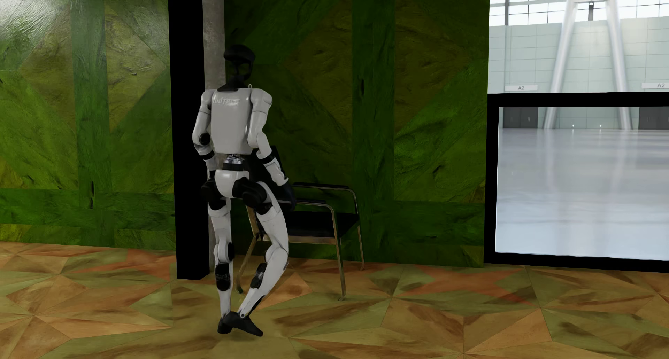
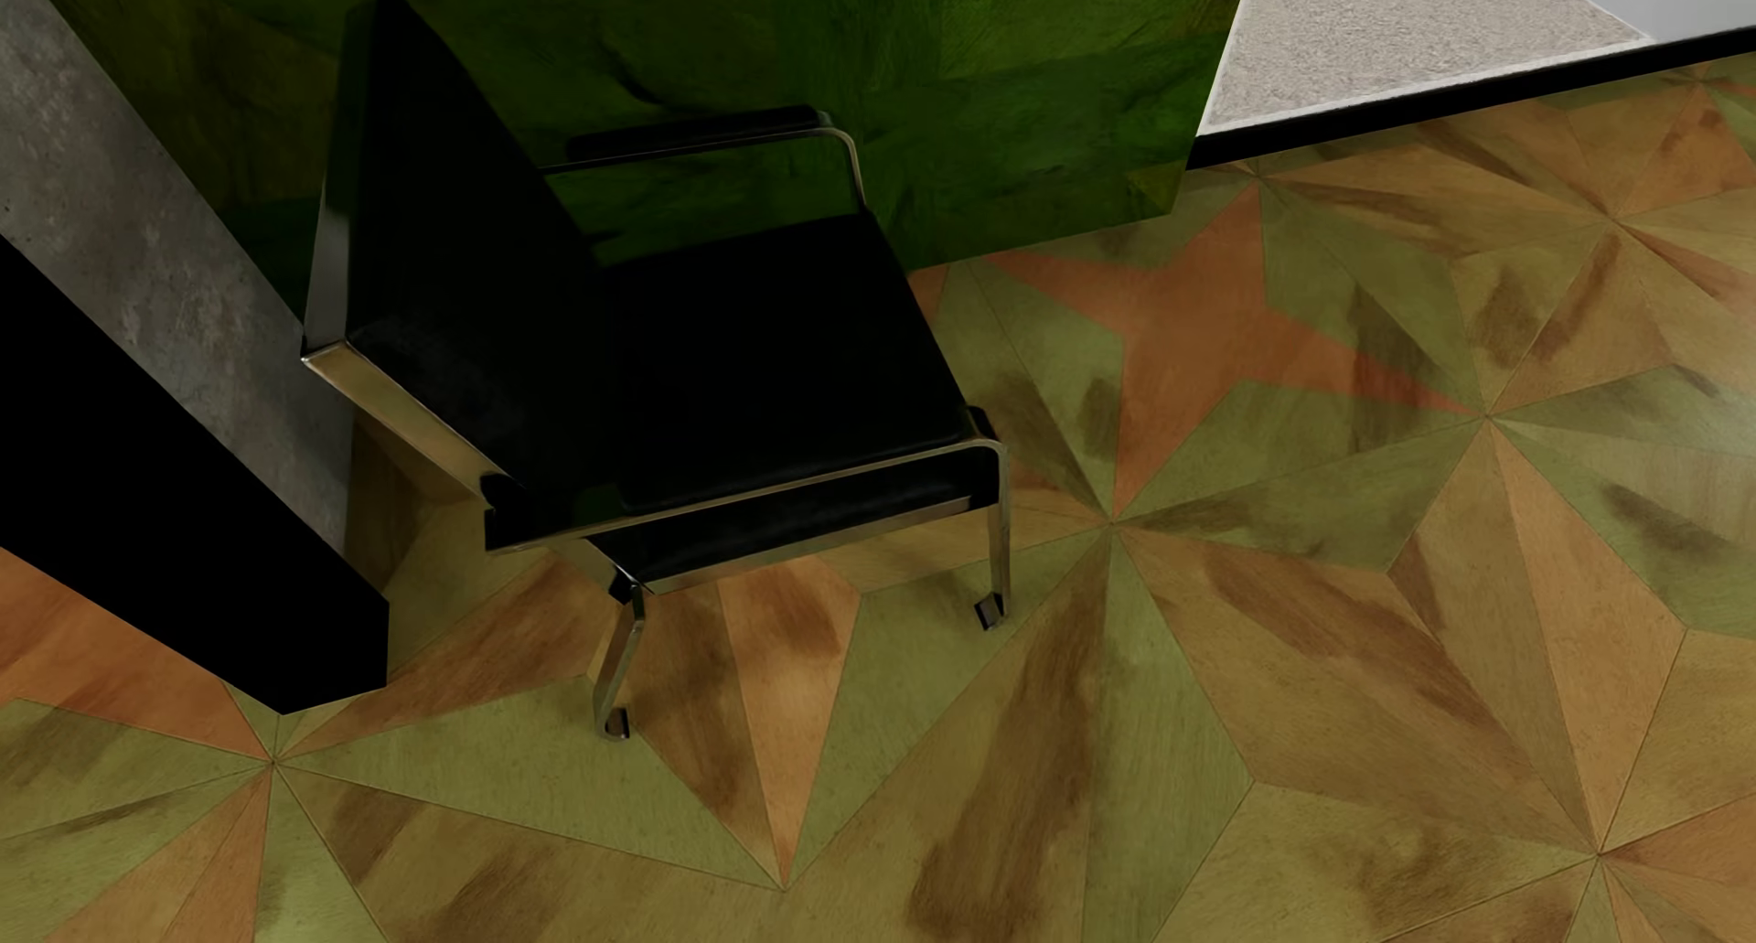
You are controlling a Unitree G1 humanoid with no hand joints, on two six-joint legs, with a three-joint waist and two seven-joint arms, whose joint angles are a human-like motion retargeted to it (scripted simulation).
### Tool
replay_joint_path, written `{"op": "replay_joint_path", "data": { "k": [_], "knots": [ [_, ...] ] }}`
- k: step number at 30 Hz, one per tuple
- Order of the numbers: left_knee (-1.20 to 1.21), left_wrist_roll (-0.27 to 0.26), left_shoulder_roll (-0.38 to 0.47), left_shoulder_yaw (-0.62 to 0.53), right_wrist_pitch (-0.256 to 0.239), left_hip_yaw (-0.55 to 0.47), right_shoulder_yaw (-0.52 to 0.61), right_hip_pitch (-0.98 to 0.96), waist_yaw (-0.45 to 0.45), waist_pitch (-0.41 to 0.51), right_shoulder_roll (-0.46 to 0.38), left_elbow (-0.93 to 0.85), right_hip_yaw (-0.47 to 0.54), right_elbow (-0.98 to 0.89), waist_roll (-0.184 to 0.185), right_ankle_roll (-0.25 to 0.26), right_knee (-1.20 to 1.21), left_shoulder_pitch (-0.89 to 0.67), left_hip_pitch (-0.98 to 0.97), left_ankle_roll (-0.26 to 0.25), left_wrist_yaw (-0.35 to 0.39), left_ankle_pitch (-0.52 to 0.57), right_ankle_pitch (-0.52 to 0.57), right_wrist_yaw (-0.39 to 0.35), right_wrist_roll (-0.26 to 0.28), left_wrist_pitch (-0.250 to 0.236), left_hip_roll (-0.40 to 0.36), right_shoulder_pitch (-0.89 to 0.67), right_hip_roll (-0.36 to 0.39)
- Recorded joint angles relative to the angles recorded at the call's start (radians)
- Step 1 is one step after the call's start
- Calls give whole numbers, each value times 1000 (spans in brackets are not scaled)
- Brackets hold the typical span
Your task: Approach the chair
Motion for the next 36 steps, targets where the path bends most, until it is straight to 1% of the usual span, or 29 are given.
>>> {"op": "replay_joint_path", "data": {
  "k": [1, 2, 3, 4, 5, 6, 7, 8, 9, 10, 11, 13, 16, 17, 20, 21, 22, 23, 24, 25, 26, 27, 28, 30, 31, 36],
  "knots": [
    [-2, -6, 0, 9, 3, -10, -16, -37, -5, 2, 2, -14, 39, -3, -4, 39, 19, -18, 12, -12, 19, -3, -4, 2, 2, -8, 1, 15, -14],
    [-7, -11, -1, 17, 10, -20, -27, -56, -8, 2, 7, -29, 57, 1, -6, 43, -10, -31, 24, -24, 34, -3, -10, 6, 1, -13, 3, 23, -39],
    [-16, -9, 1, 21, 14, -33, -34, -61, -10, 0, 11, -48, 55, 5, -8, 38, -76, -41, 36, -37, 43, -1, -15, 15, -3, -16, 5, 30, -75],
    [-20, -2, 2, 20, 14, -49, -40, -58, -14, -1, 12, -71, 55, 6, -10, 8, -164, -49, 43, -49, 47, -1, -27, 27, -5, -22, 5, 37, -102],
    [-18, 5, 3, 17, 14, -70, -49, -52, -18, -2, 13, -93, 77, 4, -13, -4, -262, -55, 48, -61, 50, -4, -30, 37, -4, -30, 5, 45, -110],
    [-18, 8, 3, 12, 15, -96, -61, -42, -24, -3, 18, -111, 151, 1, -13, 23, -365, -61, 52, -72, 51, -5, -19, 42, 2, -38, 6, 52, -81],
    [-18, 9, 3, 7, 18, -123, -74, -20, -27, -5, 26, -122, 252, -1, -13, 68, -477, -64, 57, -85, 48, -6, -10, 40, 9, -41, 10, 59, -36],
    [-23, 11, 5, 2, 21, -147, -82, 13, -26, -7, 36, -126, 354, -1, -13, 74, -574, -65, 65, -98, 43, -3, 15, 37, 13, -40, 20, 63, 17],
    [-20, 16, 8, -1, 23, -166, -79, 44, -22, -8, 40, -128, 407, 3, -13, 75, -613, -61, 69, -114, 38, -2, 5, 35, 9, -34, 33, 62, 45],
    [-9, 23, 8, 0, 24, -181, -66, 63, -15, -8, 39, -128, 383, 9, -15, 61, -616, -53, 69, -130, 37, -2, -25, 39, -4, -27, 48, 58, 53],
    [1, 28, 8, 4, 24, -195, -45, 80, -9, -8, 36, -125, 337, 16, -18, 32, -618, -42, 68, -147, 38, 0, -54, 45, -20, -18, 66, 50, 60],
    [16, 34, 11, 5, 18, -229, -1, 106, -2, -6, 29, -104, 289, 23, -18, -14, -619, -18, 63, -180, 27, 13, -80, 55, -45, -1, 110, 32, 97],
    [46, 67, 30, -30, -5, -289, 48, 129, 5, 0, 20, -58, 229, 3, -4, -59, -614, 6, 38, -219, -34, 36, -106, 38, -59, 14, 183, 14, 164],
    [55, 72, 34, -36, -1, -312, 58, 136, 6, 3, 24, -52, 207, -6, 3, -73, -618, 17, 25, -228, -52, 45, -114, 30, -55, 18, 207, 1, 187],
    [69, 75, 42, -54, 7, -374, 62, 152, 7, 9, 32, -30, 144, -25, 26, -119, -633, 28, -14, -232, -87, 81, -127, 10, -15, 24, 264, -19, 249],
    [68, 74, 43, -61, -3, -368, 57, 154, 6, 11, 26, -28, 123, -20, 33, -132, -637, 32, -26, -230, -90, 96, -130, 4, -9, 25, 281, -17, 261],
    [68, 71, 42, -66, -6, -336, 56, 154, 4, 12, 22, -26, 101, -15, 40, -143, -639, 31, -36, -219, -91, 106, -134, 1, -8, 27, 301, -20, 270],
    [74, 67, 41, -72, -7, -282, 56, 154, 1, 12, 18, -23, 80, -10, 47, -153, -639, 28, -46, -195, -92, 110, -138, 0, -9, 28, 323, -25, 275],
    [94, 63, 40, -78, -7, -264, 56, 153, 0, 13, 15, -22, 63, -6, 52, -161, -640, 22, -58, -179, -91, 93, -141, 0, -8, 27, 324, -29, 277],
    [127, 60, 40, -83, -6, -279, 57, 152, 1, 13, 11, -21, 48, -1, 56, -168, -640, 16, -72, -197, -91, 64, -143, 2, -8, 25, 300, -33, 277],
    [163, 56, 41, -88, -5, -304, 59, 152, 0, 13, 7, -23, 34, 4, 59, -174, -640, 9, -84, -221, -89, 29, -145, 3, -9, 24, 264, -36, 275],
    [198, 53, 43, -92, -5, -334, 61, 155, -2, 12, 3, -27, 20, 11, 62, -178, -639, 4, -91, -235, -86, 7, -143, 5, -11, 23, 220, -40, 273],
    [217, 51, 44, -94, 11, -334, 70, 157, -5, 10, 4, -27, 8, 9, 66, -182, -641, -5, -85, -218, -83, -14, -143, 9, -12, 21, 189, -51, 272],
    [163, 44, 38, -97, 29, -207, 78, 164, -12, 4, -2, -33, -8, 9, 72, -187, -666, -15, -39, -153, -70, -13, -135, 10, -9, 15, 200, -63, 266],
    [119, 41, 36, -101, 36, -191, 75, 166, -9, 2, -4, -34, -8, 12, 73, -189, -673, -19, -17, -142, -63, -6, -131, 8, -6, 12, 190, -69, 263],
    [-5, 39, 47, -126, 52, -187, 55, 164, -3, -7, 22, -38, -9, 37, 64, -195, -699, -37, 26, -174, -56, 41, -118, 3, 11, 9, 151, -88, 246]
  ]
}}
